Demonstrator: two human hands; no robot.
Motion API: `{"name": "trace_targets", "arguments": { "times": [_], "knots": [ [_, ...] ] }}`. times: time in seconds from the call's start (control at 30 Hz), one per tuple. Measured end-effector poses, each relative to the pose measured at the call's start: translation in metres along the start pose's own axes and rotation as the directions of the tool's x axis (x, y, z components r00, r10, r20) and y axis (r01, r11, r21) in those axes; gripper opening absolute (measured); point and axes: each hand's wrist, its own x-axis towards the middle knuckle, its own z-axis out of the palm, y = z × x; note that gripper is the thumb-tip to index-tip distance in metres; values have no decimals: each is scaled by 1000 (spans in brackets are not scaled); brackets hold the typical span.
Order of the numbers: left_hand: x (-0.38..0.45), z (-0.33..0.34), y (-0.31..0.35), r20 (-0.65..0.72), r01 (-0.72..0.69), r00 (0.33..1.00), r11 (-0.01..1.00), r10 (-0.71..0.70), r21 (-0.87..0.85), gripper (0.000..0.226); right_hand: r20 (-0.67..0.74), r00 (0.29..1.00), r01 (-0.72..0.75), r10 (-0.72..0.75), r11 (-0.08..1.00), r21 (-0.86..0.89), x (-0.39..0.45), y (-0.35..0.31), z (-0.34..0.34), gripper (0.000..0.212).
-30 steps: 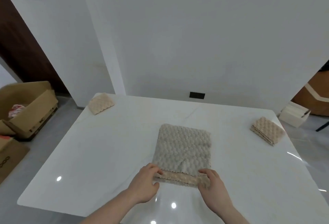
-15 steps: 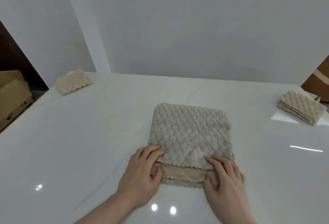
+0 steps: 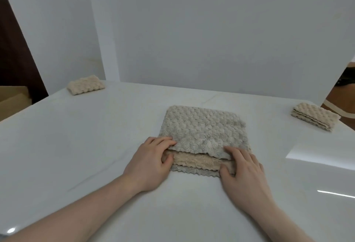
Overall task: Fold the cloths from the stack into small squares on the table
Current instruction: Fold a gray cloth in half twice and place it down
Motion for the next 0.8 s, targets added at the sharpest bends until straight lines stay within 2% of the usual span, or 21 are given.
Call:
{"name": "trace_targets", "arguments": {
  "times": [0.27, 0.5, 0.8],
  "knots": [
    [-1, -6, 7, -82, 57, 995, 996, -62, -61, 31, -65, 996, -50, 60, 988, 146, 2, 4, -2, 40],
    [-4, -13, 12, -142, 98, 984, 991, -111, -93, 31, -129, 989, -65, 77, 994, 91, -1, -1, -5, 34],
    [-2, -11, 6, -178, 127, 972, 980, -154, -155, 32, -245, 968, -25, 58, 990, 137, 5, 7, 0, 22]
  ]
}}
